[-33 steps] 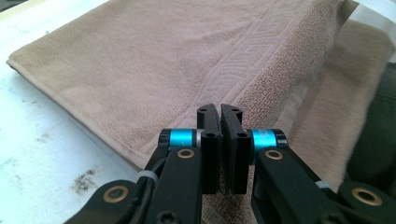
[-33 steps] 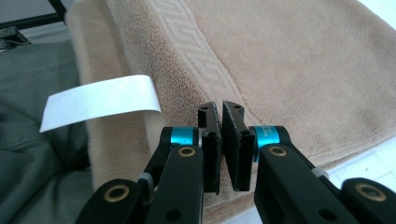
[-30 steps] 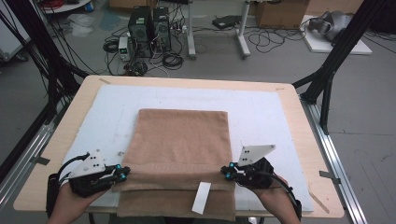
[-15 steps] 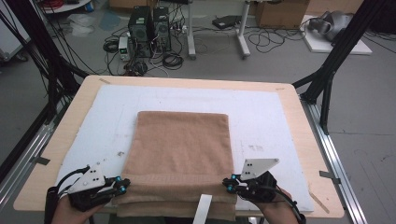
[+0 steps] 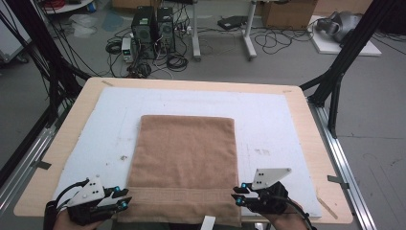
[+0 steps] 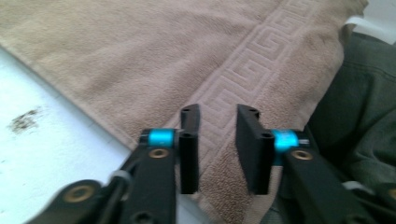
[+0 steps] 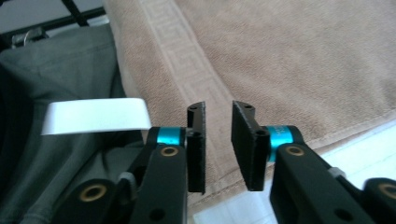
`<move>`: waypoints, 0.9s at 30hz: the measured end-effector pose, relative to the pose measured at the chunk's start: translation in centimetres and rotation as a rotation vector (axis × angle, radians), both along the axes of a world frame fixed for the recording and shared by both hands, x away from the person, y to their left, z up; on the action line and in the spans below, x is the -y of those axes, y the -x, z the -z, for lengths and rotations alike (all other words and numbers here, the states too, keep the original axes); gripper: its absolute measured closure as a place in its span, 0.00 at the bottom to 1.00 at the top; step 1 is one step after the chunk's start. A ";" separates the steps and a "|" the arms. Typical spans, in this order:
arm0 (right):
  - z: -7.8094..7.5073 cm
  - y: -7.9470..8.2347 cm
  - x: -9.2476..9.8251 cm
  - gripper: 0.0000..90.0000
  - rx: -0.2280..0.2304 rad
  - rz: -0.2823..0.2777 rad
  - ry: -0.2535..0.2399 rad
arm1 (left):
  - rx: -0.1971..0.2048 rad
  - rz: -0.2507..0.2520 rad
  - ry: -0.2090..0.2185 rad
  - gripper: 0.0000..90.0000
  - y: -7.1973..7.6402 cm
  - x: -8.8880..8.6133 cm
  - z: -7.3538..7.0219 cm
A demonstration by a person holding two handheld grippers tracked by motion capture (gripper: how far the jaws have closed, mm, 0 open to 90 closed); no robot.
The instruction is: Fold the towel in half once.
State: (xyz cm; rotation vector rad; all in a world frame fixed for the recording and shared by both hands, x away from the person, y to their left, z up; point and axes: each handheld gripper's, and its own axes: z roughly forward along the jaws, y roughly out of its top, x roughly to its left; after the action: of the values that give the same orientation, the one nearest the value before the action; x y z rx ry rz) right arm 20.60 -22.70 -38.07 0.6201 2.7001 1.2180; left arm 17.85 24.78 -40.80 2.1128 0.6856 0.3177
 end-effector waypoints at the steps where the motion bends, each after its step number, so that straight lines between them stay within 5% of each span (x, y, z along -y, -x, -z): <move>1: 0.1 -0.1 -0.1 0.81 0.004 0.000 -0.002 | 0.005 -0.004 0.000 0.74 -0.1 0.0 0.0; 11: 0.5 -2.5 -0.5 0.59 -0.010 0.067 -0.042 | 0.011 -0.056 0.031 0.58 -2.2 0.1 0.0; 27: -0.3 -8.1 -1.1 0.34 0.016 0.161 -0.063 | 0.023 -0.116 0.087 0.46 -7.2 0.2 -1.6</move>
State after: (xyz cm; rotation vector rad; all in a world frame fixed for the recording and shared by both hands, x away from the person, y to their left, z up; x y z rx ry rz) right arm 28.71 -21.63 -37.77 0.8143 2.5501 1.2641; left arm 25.05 24.58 -39.20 1.9881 0.7961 0.3681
